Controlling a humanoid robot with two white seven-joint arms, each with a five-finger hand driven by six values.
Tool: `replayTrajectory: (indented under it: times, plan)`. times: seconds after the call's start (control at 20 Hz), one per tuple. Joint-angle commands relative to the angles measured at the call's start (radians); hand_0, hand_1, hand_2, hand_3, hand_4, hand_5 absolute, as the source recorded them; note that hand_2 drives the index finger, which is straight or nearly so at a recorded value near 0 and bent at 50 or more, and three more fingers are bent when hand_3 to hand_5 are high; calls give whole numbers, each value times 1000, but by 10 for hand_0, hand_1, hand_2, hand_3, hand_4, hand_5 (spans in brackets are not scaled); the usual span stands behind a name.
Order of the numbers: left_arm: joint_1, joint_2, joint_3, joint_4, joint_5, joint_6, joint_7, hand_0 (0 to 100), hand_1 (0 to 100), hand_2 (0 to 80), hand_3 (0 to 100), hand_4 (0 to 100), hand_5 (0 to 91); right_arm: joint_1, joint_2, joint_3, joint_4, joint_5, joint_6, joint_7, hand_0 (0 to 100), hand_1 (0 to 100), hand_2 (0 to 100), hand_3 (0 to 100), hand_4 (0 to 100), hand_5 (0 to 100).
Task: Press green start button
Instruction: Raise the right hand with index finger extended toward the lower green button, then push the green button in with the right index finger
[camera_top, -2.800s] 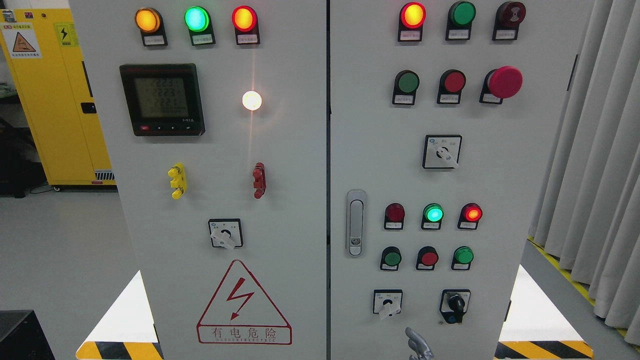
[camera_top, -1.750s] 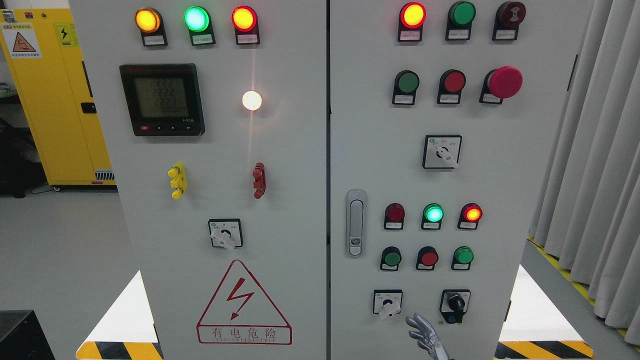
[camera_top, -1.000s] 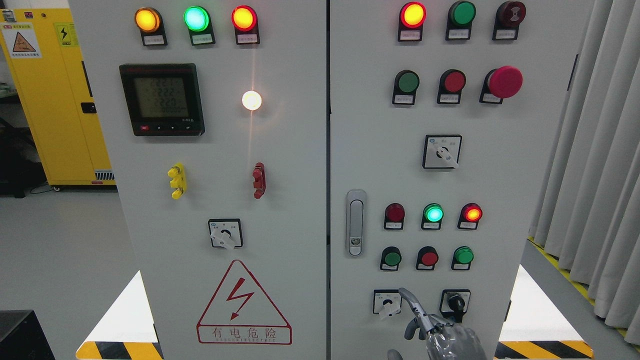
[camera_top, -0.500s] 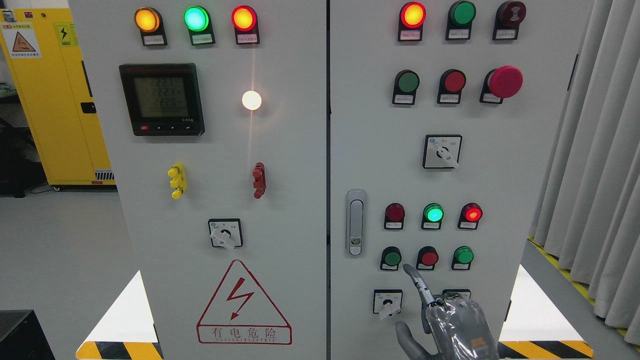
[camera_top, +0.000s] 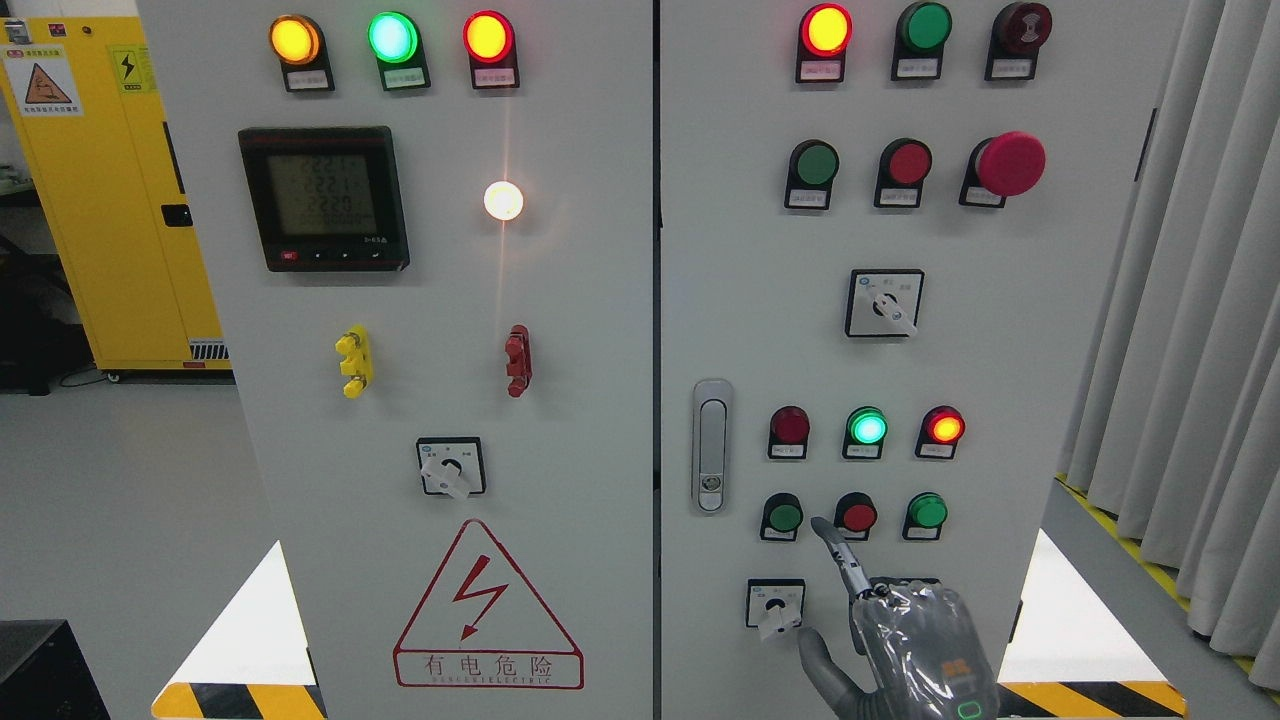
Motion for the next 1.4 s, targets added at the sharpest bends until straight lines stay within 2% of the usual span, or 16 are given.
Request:
replayTrajectory:
  times: [0.0, 0.6, 1.35]
  plan:
    - [0, 0, 0, 0, 0, -1, 0, 120, 556, 0, 0, 0, 0, -10, 0, 29, 16, 16, 4, -5, 528, 742, 36, 954, 931, 1000]
    - [0, 0, 0, 0, 0, -1, 0, 120, 556, 0, 0, 0, 0, -11, -1, 70, 17, 16, 29, -6, 536, 737, 36, 956, 936, 1000]
    - [0, 0, 0, 0, 0, -1, 0, 120, 556, 0, 0, 0, 0, -33, -1, 70, 50, 11, 43, -3, 547, 733, 36, 957, 939, 1000]
